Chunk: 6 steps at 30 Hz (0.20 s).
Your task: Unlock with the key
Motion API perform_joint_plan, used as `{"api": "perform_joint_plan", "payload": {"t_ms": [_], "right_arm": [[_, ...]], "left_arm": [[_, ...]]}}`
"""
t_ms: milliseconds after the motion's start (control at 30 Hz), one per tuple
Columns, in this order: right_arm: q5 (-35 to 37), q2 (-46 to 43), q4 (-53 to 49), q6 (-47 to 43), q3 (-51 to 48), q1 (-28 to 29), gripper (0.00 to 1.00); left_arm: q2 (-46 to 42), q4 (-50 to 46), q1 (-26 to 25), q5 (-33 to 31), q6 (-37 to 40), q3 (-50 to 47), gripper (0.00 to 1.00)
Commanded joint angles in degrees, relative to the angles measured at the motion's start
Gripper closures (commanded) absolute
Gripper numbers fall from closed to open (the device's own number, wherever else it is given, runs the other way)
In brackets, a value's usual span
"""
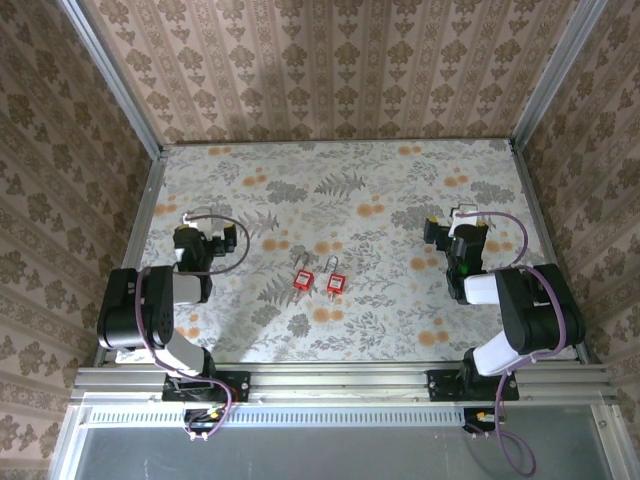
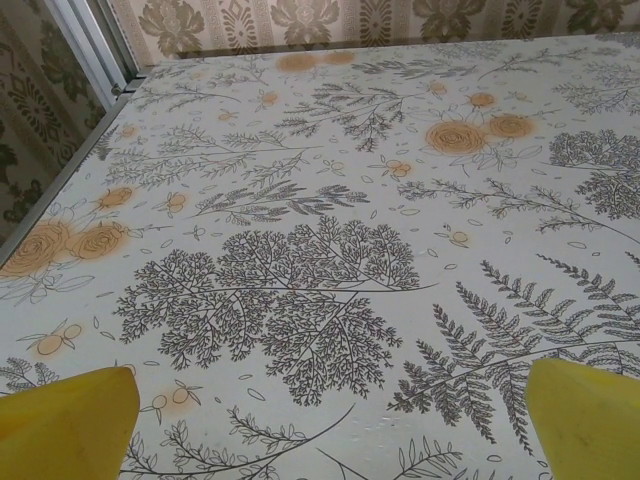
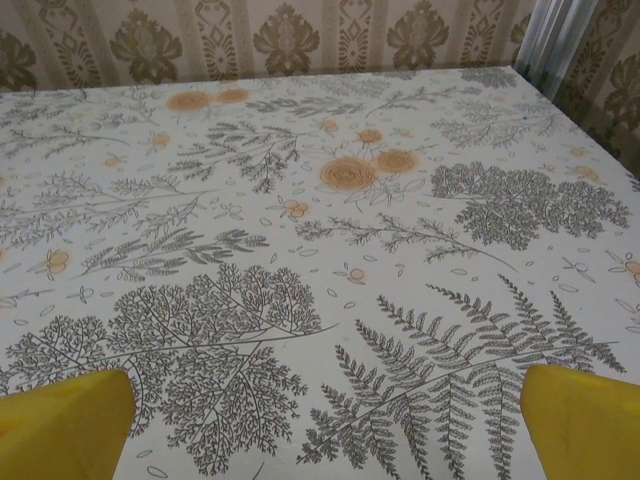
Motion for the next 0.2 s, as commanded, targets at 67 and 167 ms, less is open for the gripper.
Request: {"api": "perform_joint_plan", "payload": {"t_ms": [67,167], "right_arm": [[-0.56,-0.39,-0.59,1.29,0.4,-0.33,0.0],[0.23,-0.46,-0.04,0.83,0.11,0.16,0.0]], "left_arm": [[-0.5,1.33,0.59,-0.05,0.65,-0.24,0.0],[-0.59,2.1,0.45,0.15,0.97,-0.77,0.0]]}}
